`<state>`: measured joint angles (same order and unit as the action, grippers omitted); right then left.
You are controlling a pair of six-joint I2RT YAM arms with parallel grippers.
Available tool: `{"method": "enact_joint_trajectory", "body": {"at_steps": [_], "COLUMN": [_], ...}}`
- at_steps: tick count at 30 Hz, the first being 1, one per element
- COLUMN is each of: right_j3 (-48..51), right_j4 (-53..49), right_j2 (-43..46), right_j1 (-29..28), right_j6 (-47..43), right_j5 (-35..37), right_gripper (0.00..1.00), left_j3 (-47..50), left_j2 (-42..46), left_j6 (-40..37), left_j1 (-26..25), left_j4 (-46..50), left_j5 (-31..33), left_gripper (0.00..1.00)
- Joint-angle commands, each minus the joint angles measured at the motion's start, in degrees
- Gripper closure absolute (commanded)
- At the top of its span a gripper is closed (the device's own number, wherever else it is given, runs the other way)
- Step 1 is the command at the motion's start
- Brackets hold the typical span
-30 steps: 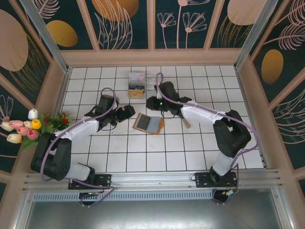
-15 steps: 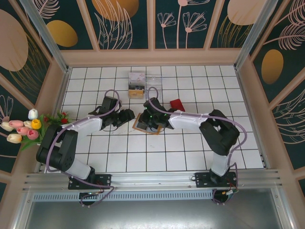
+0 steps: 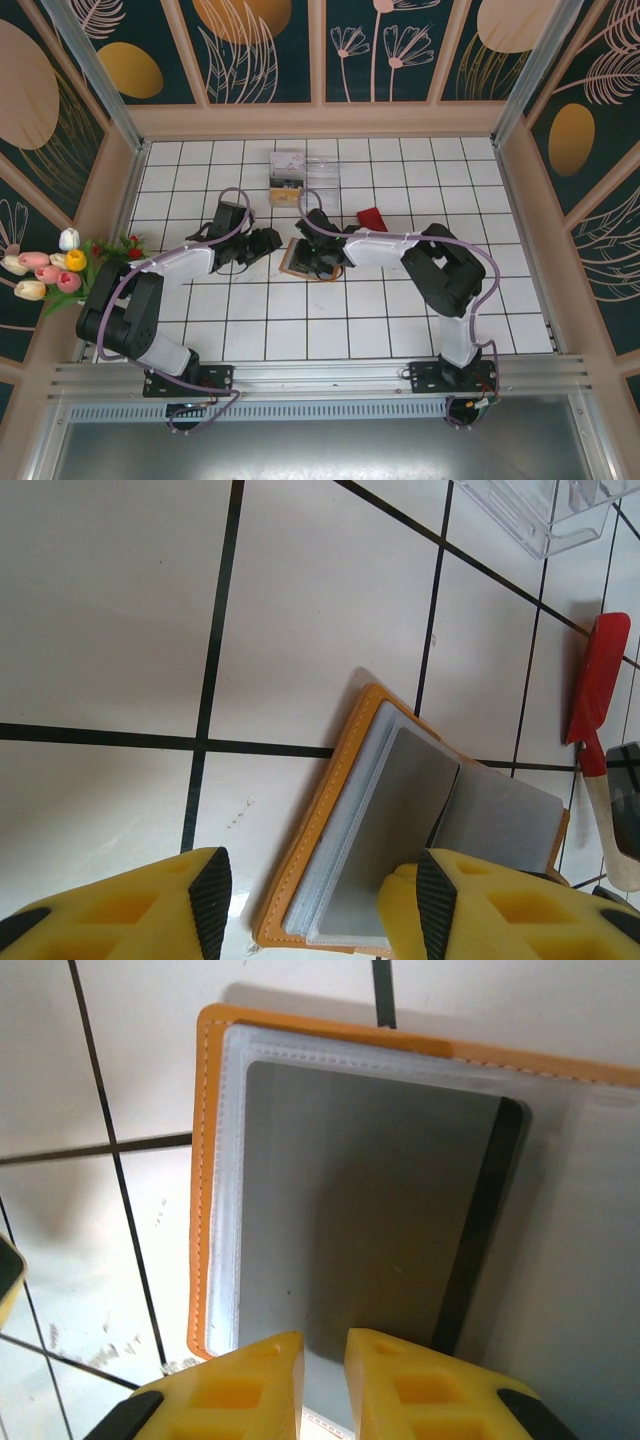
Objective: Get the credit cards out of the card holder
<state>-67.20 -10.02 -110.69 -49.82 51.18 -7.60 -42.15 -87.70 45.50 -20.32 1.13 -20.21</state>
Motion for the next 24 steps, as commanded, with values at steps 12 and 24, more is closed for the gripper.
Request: {"method": "enact_joint_trajectory", "body": {"at_steps": [12, 24], "right_j3": [10.9, 11.3], "right_j4": [7.0, 6.2], "right_j2": [17.3, 12.1], "right_j1": [2.9, 6.9], "right_j6": [-3.7, -5.6], "right_j5": [2.0, -4.5], "right_gripper": [0.63, 0.75], "left_j3": [-0.1, -0.3], "left_j2": [0.7, -3.9], "left_j6": [1.9, 8.5], "left_j1": [-4.6, -10.4], "left_j4": [-2.1, -8.2], "left_j5": [-0.8, -2.7], "left_gripper": [0.55, 0.8]}}
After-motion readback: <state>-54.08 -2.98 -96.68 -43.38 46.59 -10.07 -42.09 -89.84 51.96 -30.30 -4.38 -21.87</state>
